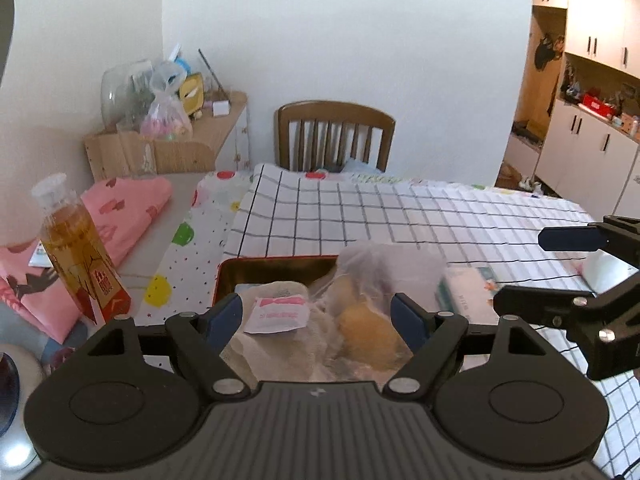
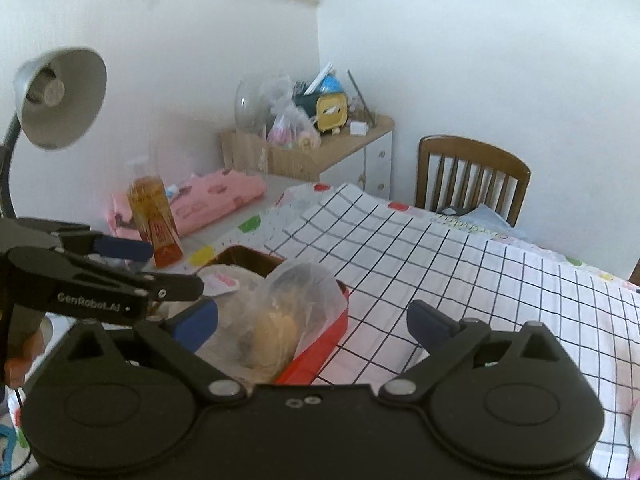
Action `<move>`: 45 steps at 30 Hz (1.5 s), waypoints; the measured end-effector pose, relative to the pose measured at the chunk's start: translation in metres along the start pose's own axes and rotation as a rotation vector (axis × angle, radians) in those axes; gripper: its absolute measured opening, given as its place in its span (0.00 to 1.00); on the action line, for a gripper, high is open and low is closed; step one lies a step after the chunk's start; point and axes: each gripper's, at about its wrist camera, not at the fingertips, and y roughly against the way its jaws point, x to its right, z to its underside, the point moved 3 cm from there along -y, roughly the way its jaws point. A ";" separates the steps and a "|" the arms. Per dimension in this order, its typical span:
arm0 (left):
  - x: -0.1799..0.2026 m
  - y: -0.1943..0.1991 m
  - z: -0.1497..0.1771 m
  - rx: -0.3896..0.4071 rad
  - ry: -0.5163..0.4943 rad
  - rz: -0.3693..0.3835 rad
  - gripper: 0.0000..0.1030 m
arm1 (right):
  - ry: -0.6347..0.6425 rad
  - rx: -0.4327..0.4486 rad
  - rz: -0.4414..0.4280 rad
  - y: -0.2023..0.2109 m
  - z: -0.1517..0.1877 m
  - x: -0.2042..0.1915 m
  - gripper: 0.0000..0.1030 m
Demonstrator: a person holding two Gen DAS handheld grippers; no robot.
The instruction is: Organize soft objects
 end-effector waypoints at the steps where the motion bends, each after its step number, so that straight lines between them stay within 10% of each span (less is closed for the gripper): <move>1: 0.003 0.004 -0.001 0.005 -0.002 0.002 0.79 | -0.006 0.010 0.002 0.005 0.000 0.001 0.99; 15: 0.040 0.066 0.007 0.067 0.010 0.053 0.84 | -0.080 0.112 0.019 0.070 0.011 0.009 1.00; 20: 0.052 0.082 0.011 0.087 0.007 0.059 1.00 | -0.083 0.138 0.025 0.087 0.013 0.007 1.00; 45: 0.058 0.118 0.028 0.153 0.043 0.024 1.00 | -0.122 0.176 0.110 0.123 0.039 -0.013 1.00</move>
